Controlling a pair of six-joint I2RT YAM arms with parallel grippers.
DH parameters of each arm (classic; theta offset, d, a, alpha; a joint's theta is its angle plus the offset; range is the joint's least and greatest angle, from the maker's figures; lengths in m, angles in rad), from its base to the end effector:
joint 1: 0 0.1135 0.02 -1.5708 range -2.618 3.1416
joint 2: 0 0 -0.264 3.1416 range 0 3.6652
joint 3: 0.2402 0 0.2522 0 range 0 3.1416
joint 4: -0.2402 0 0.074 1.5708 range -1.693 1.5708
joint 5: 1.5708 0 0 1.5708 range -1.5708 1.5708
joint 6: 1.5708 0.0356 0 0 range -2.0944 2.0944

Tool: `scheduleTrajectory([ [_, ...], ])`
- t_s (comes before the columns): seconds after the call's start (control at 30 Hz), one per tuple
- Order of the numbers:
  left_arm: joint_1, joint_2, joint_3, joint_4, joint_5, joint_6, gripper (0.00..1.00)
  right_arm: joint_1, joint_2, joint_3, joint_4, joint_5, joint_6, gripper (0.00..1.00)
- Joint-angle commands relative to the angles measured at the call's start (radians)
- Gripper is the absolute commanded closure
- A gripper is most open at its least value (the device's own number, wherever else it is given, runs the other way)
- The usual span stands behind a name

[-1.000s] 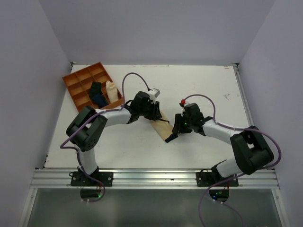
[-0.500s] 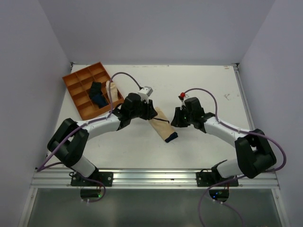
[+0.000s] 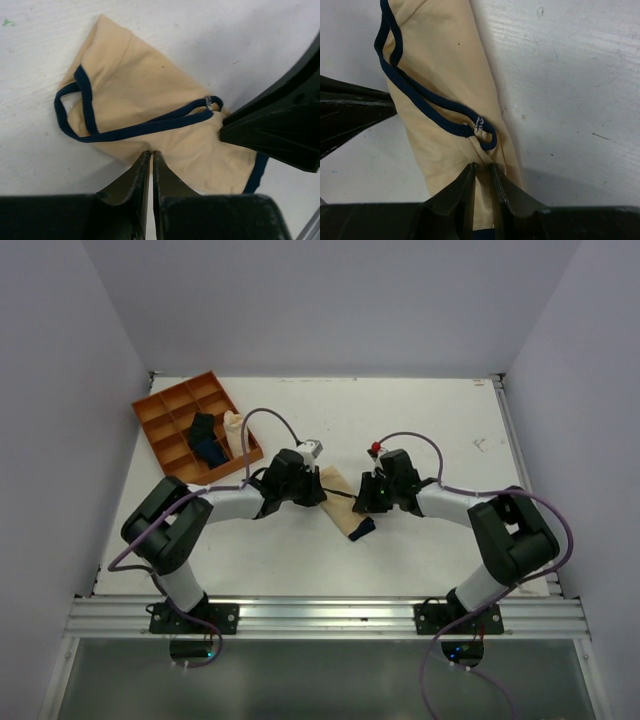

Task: Roll the underwear
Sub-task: Fold the underwear

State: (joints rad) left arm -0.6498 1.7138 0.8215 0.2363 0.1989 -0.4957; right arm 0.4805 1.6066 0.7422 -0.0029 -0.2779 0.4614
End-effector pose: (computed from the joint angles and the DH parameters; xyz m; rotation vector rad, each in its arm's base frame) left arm 0.2699 -0.2140 0.1553 0.2954 2.3295 -0.8223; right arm 0.2652 0.1492 0.1474 -0.1545 2.5364 0.7389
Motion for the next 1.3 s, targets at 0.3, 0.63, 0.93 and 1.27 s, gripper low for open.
scheduleTrajectory([
  [0.3, 0.018, -0.006, 0.096, -0.123, -0.162, -0.027, 0.87, 0.003, -0.230, -0.053, -0.046, 0.074, 0.008, 0.70],
  [0.63, 0.015, 0.018, 0.114, -0.095, -0.055, -0.034, 0.85, 0.006, -0.246, -0.236, 0.112, 0.040, 0.101, 0.78],
  [0.93, 0.024, 0.182, 0.222, -0.069, -0.061, 0.025, 0.85, 0.070, -0.270, -0.329, 0.178, 0.155, 0.198, 0.80],
  [1.27, 0.032, 0.078, 0.291, -0.147, -0.127, 0.109, 0.76, 0.314, -0.330, -0.334, 0.190, 0.440, 0.434, 0.78],
])
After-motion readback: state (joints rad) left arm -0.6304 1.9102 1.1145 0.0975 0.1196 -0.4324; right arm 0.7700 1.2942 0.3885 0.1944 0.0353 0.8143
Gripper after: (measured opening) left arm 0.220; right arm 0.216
